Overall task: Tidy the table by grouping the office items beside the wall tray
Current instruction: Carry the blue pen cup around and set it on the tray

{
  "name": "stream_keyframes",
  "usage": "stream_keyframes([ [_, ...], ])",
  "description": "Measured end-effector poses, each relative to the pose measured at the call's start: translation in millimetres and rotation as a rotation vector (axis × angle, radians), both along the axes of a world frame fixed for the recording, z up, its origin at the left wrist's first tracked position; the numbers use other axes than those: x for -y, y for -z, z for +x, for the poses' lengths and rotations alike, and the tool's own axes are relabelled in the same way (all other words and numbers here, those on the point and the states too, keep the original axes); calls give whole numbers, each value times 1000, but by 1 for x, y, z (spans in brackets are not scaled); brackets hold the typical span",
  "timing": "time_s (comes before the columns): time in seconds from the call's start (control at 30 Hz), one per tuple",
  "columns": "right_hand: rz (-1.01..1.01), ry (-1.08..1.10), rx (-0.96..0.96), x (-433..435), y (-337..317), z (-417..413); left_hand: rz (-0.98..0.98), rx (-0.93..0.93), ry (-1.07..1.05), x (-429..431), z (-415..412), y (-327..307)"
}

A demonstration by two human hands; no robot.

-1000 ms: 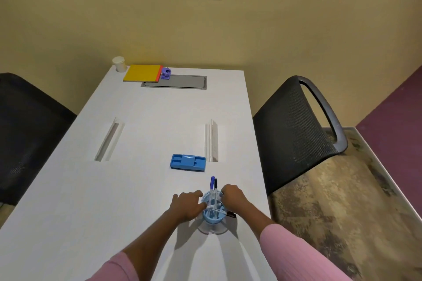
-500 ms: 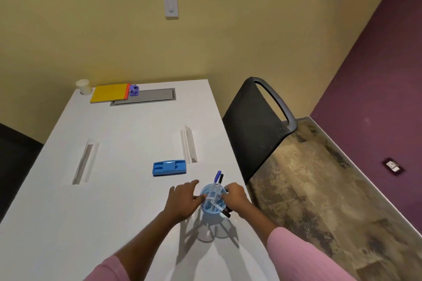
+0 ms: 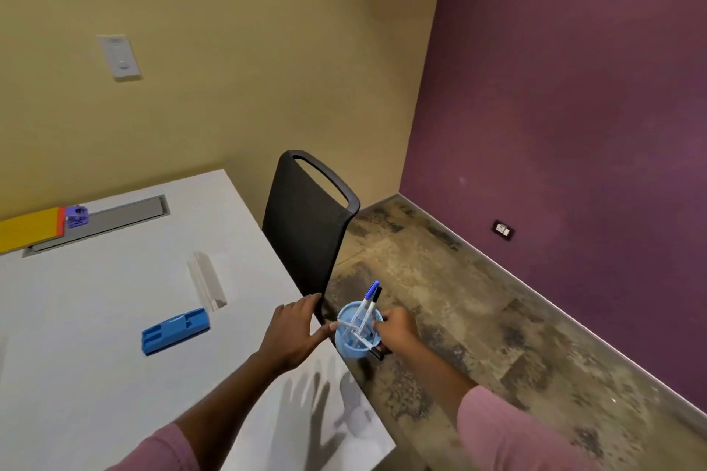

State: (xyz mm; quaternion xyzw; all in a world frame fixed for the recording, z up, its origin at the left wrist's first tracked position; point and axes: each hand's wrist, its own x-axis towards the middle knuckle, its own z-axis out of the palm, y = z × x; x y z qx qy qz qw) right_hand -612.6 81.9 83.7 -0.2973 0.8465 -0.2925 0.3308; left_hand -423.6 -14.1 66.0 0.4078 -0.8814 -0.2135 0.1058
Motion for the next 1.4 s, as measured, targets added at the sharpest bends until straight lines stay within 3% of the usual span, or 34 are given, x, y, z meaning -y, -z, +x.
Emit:
stream_keyframes([
  [0.37,-33,137,-17,-41,-21,-154,-166,182,239,-9,-164,-5],
  [0.77,-102,151,102,-30,-23,-359,-185,193,105,13,-356,-8],
  [1.07,-150,107,135,88,-36,-442,-213,124,-27,111,-431,-37],
  [1.4,-215,-62,189,311,-52,-495,-280,135,-151,290,-481,-59],
])
